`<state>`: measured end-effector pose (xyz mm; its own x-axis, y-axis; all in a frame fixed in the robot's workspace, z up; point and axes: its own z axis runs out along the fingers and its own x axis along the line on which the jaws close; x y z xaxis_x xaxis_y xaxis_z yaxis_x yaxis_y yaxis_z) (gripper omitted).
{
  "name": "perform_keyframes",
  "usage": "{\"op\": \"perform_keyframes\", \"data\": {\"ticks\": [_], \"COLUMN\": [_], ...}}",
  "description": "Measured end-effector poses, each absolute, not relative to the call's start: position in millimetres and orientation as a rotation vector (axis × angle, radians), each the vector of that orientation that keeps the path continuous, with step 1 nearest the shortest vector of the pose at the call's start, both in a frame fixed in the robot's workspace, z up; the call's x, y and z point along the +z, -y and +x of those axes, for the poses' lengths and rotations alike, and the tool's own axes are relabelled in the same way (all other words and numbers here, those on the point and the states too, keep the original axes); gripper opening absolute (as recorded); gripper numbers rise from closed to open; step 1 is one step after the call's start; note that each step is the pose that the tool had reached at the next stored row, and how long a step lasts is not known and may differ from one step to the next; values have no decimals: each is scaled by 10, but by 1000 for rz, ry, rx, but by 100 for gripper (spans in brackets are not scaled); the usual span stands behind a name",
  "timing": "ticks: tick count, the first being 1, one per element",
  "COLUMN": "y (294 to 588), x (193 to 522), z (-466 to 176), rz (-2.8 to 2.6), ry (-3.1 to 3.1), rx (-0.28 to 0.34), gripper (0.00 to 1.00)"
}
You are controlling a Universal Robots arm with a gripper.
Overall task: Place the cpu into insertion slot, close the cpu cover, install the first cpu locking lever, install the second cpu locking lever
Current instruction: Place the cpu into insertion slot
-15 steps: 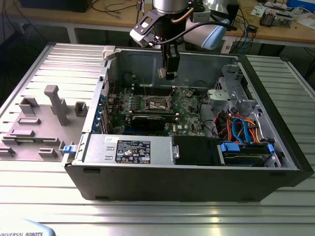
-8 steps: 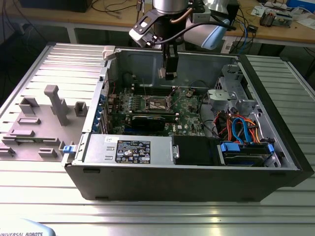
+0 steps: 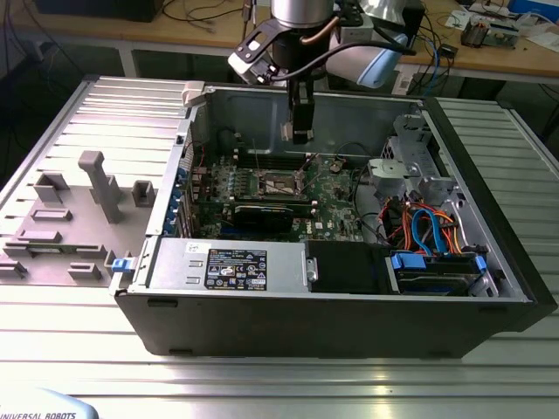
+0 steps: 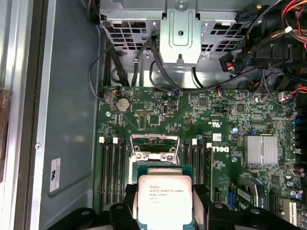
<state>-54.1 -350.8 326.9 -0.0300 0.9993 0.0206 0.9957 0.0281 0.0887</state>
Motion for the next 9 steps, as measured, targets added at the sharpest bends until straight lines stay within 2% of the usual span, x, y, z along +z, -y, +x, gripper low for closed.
{"op": "perform_keyframes", "data": {"ticks": [9], "y": [3508], "x": [3077], "z": [-542], "rz": [2155], "ry": [-2219], "rx": [119], "gripper": [54]}}
